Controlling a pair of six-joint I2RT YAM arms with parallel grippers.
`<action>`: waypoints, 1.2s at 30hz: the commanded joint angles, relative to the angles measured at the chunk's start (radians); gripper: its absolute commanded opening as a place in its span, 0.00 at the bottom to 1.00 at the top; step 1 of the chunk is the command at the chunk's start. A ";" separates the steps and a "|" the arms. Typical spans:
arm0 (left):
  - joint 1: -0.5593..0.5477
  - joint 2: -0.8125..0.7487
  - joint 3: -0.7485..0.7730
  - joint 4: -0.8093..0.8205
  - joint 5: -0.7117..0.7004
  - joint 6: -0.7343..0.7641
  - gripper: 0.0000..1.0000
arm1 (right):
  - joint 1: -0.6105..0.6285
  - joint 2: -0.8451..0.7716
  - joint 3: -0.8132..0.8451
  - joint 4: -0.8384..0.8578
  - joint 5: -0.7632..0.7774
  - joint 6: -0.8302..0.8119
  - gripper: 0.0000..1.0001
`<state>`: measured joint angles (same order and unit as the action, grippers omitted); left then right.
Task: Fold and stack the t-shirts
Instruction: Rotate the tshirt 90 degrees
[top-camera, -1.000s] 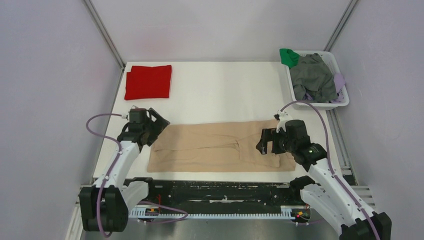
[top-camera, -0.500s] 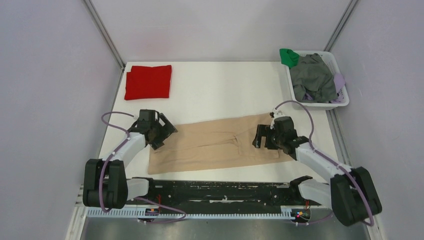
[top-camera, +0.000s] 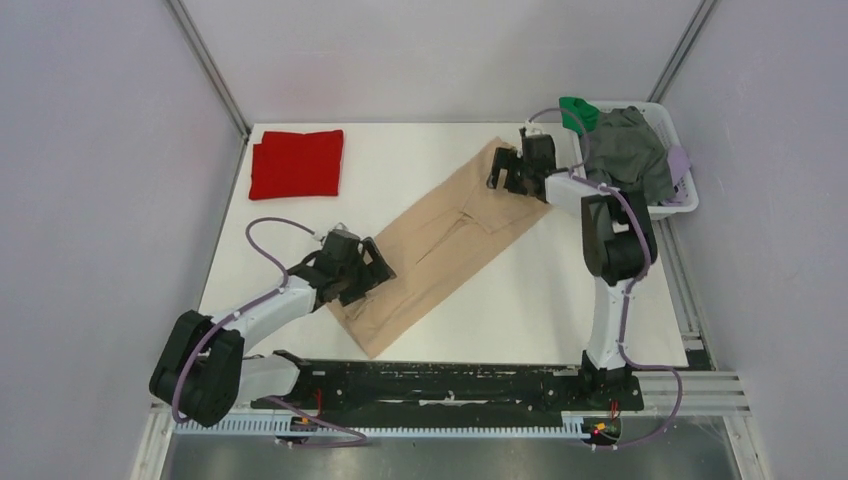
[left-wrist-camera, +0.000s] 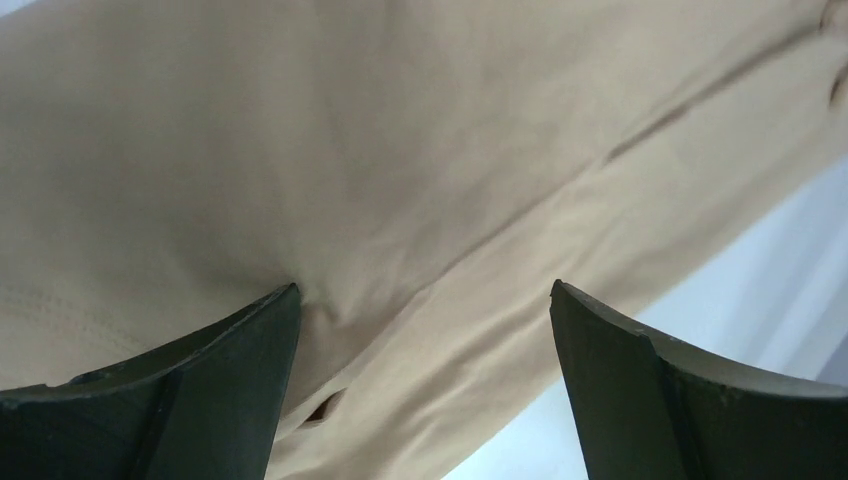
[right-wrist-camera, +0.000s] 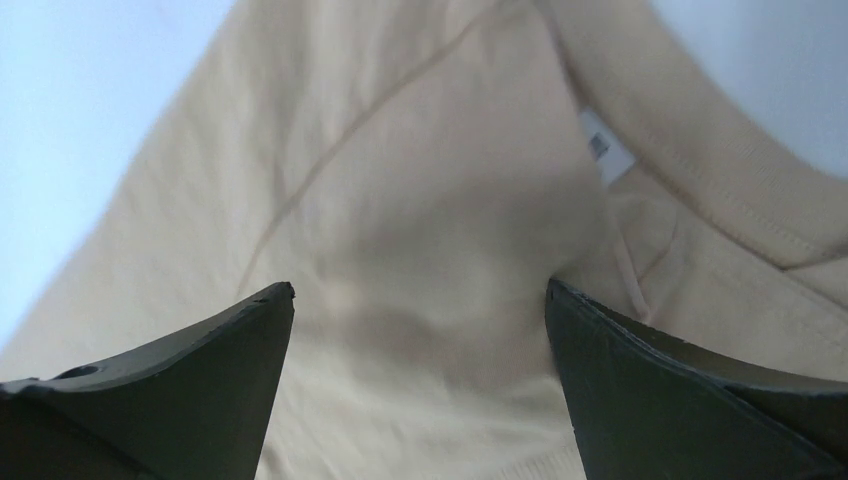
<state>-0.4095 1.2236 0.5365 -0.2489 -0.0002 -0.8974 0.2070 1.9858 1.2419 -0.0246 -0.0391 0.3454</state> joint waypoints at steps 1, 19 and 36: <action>-0.148 0.017 -0.041 0.037 0.006 -0.158 1.00 | -0.001 0.283 0.351 -0.100 -0.141 0.004 0.98; -0.644 0.258 0.116 0.244 -0.061 -0.232 1.00 | 0.135 0.763 1.012 0.305 -0.220 0.225 0.98; -0.718 -0.257 0.116 -0.379 -0.416 -0.147 1.00 | 0.127 -0.192 0.058 0.191 -0.147 -0.138 0.98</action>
<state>-1.1584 1.0794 0.6823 -0.3870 -0.3073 -1.0058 0.3309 2.0605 1.5986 0.1421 -0.2481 0.2886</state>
